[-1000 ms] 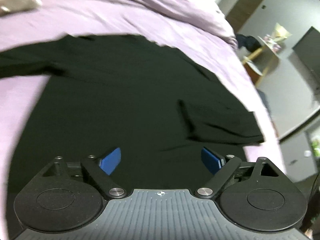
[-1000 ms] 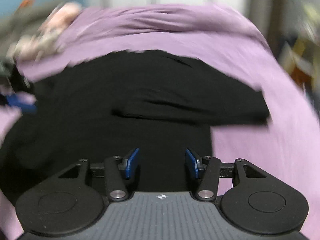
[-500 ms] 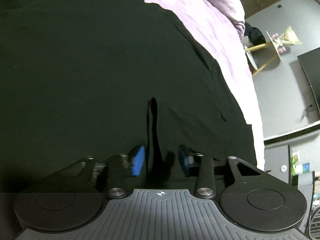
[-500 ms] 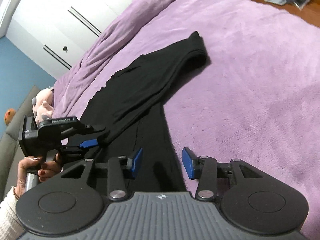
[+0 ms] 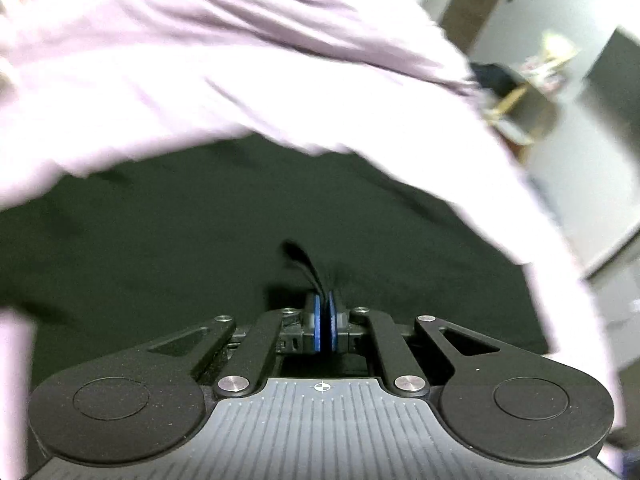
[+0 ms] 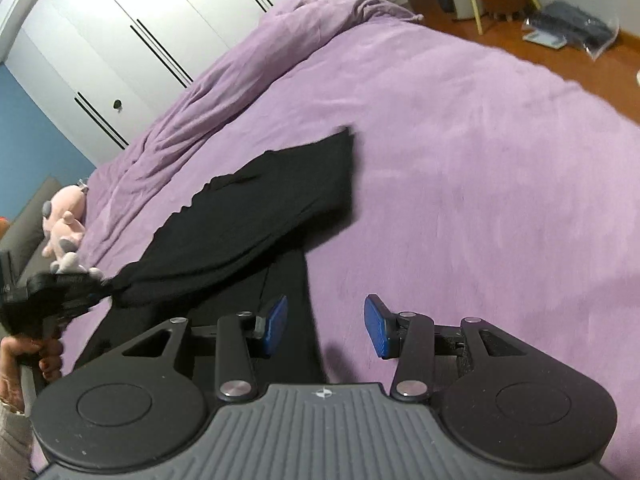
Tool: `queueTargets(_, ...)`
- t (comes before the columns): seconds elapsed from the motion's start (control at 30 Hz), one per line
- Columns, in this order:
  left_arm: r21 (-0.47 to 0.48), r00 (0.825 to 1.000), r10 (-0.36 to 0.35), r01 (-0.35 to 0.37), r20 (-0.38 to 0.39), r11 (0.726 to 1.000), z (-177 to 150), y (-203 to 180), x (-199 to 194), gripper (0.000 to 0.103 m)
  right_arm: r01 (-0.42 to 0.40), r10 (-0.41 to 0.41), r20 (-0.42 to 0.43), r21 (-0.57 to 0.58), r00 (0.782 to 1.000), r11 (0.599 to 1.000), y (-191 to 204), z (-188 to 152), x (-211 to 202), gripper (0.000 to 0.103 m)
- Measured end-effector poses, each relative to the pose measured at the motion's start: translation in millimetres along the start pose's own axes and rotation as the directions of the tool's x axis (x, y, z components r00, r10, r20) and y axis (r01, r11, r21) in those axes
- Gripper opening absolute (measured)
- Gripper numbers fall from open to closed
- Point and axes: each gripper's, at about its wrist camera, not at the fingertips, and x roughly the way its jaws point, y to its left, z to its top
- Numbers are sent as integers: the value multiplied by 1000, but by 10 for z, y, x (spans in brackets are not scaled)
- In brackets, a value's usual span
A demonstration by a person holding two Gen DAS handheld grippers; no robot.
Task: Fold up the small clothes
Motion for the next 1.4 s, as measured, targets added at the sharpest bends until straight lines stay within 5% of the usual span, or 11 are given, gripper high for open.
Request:
queueTargets(0.13, 65, 968, 252, -251, -9, 966, -5, 448, 157, 7, 23, -24, -20, -31, 1000, 999, 107, 108, 190, 43)
queueTargets(0.43, -212, 999, 38, -44, -30, 976, -34, 1045, 402, 37, 9, -13, -63, -61, 998, 998, 385, 355, 703, 44)
queueTargets(0.53, -242, 999, 28, -37, -42, 970, 17, 1004, 469, 31, 14, -18, -57, -71, 998, 997, 477, 440, 860, 46)
queueTargets(0.6, -224, 999, 22, -32, -47, 974, 66, 951, 514, 7, 21, -25, -50, -77, 998, 997, 518, 499, 956, 47)
queueTargets(0.67, -204, 999, 28, -35, -34, 978, 116, 913, 501, 6, 30, -33, -38, -82, 999, 996, 539, 557, 1020, 50)
queueTargets(0.77, -78, 987, 145, -140, 71, 987, 221, 807, 377, 6, 51, -53, -25, -88, 998, 995, 566, 660, 1157, 64)
queueTargets(0.87, 3, 961, 257, -259, 106, 966, 274, 780, 353, 6, 74, -78, -36, -113, 996, 991, 618, 722, 1349, 65)
queueTargets(1.0, -1, 947, 304, -306, 103, 952, 275, 864, 353, 6, 93, -99, -27, -163, 995, 982, 729, 760, 1546, 65)
queueTargets(1.07, -20, 943, 316, -315, 110, 949, 285, 909, 350, 6, 105, -111, -19, -199, 994, 974, 791, 770, 1614, 57)
queueTargets(1.23, -58, 957, 274, -270, 89, 961, 256, 1013, 331, 6, 142, -147, 6, -295, 989, 945, 916, 770, 1681, 4)
queueTargets(1.4, -107, 976, 195, -185, 93, 977, 248, 1080, 322, 6, 282, -262, 106, -311, 959, 908, 868, 818, 1615, 2)
